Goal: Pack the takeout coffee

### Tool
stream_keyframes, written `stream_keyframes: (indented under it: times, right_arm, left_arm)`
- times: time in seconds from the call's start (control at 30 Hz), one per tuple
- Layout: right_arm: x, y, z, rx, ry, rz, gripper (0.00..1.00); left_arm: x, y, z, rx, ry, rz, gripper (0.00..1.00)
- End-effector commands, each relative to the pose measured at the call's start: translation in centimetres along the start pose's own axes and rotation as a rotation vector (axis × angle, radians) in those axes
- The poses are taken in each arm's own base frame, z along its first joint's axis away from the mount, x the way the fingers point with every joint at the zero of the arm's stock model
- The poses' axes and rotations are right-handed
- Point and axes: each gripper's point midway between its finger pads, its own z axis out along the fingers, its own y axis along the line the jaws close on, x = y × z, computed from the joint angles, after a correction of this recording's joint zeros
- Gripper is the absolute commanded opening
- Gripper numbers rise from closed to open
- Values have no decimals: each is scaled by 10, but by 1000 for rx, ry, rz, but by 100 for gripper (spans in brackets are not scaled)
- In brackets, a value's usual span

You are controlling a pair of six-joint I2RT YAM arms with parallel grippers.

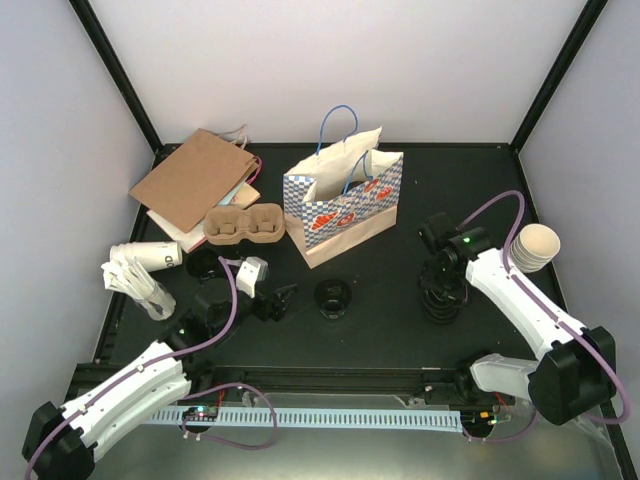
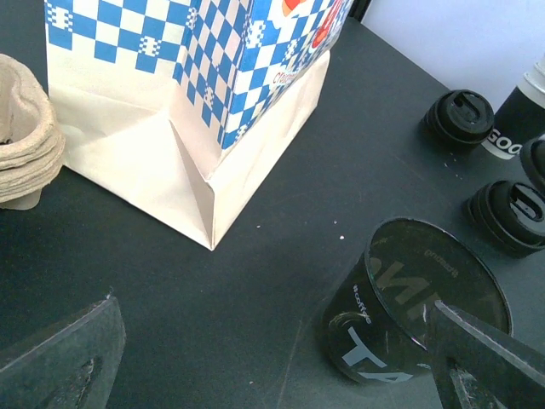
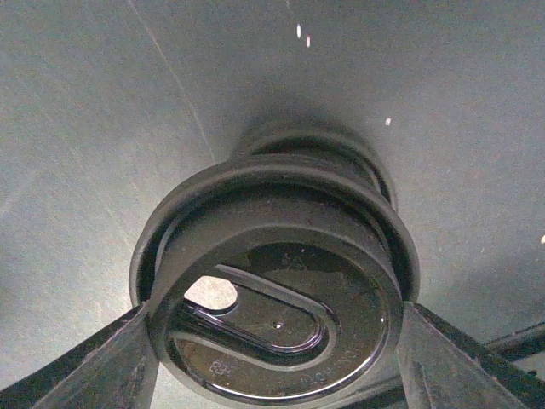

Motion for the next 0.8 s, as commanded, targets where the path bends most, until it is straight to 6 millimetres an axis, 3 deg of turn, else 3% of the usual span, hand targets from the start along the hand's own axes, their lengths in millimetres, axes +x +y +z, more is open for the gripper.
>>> stream_keyframes:
  times: [0.0,0.07,0.27,0.4,0.5,0.77]
  right_arm:
    - [18,9,18,-41,80,-9,72]
    - [13,-1,23,1,37,17,72]
    - [-4,-1,12,8,-47,-22,73]
    - [0,23,5,-114,-38,-176,73]
    - [0,34,-10,-173,-96,-251,74]
    - [19,101,-50,-512,-172,-456,68]
  left_arm:
    - [-8,-2,0,2,-32,16,99]
    - [-9,-3,-1,4,-36,15,99]
    - [-9,-2,-1,4,-36,15,99]
    - [-8,-4,0,14,-33,18,99]
    - [-6,-6,3,29,-20,19,99]
    - [-10,-18,2,92,-22,18,99]
